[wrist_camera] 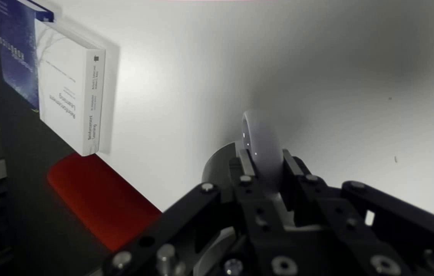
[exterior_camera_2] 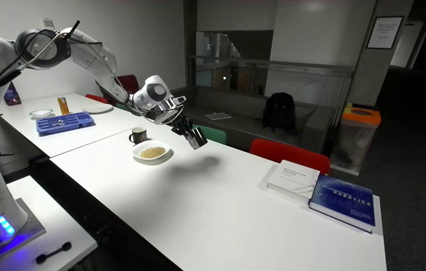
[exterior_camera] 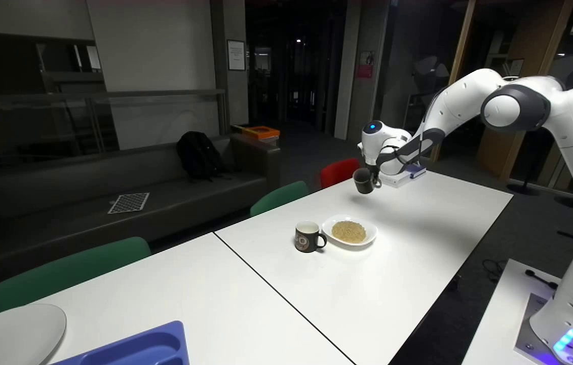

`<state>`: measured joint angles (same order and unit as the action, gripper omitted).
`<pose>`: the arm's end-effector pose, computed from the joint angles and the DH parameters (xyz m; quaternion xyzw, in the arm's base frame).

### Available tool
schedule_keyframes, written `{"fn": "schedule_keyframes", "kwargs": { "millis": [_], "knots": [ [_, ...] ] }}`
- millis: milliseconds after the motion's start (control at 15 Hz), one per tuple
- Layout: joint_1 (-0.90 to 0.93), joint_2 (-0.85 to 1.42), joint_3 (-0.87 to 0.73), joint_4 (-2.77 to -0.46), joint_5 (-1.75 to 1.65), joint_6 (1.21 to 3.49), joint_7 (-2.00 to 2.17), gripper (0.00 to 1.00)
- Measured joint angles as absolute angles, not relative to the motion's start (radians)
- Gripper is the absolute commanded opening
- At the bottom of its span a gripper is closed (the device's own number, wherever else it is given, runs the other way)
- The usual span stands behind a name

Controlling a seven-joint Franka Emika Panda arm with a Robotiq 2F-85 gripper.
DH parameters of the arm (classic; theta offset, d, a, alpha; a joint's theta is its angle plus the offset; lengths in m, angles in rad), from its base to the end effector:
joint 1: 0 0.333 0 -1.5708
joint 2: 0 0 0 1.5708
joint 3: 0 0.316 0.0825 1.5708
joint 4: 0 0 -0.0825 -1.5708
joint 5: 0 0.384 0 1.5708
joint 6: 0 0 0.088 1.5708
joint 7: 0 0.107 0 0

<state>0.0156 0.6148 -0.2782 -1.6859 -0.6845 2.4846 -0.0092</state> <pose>0.6802 -0.1547 0.2723 0.9367 0.1557 0.0411 0.3110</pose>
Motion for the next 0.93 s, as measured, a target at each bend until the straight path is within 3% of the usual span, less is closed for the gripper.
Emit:
{"fn": "schedule_keyframes", "kwargs": {
  "millis": [933],
  "knots": [
    [0.053,0.551,-0.243,-1.785,-1.078,2.527,0.157,0.05]
  ]
}}
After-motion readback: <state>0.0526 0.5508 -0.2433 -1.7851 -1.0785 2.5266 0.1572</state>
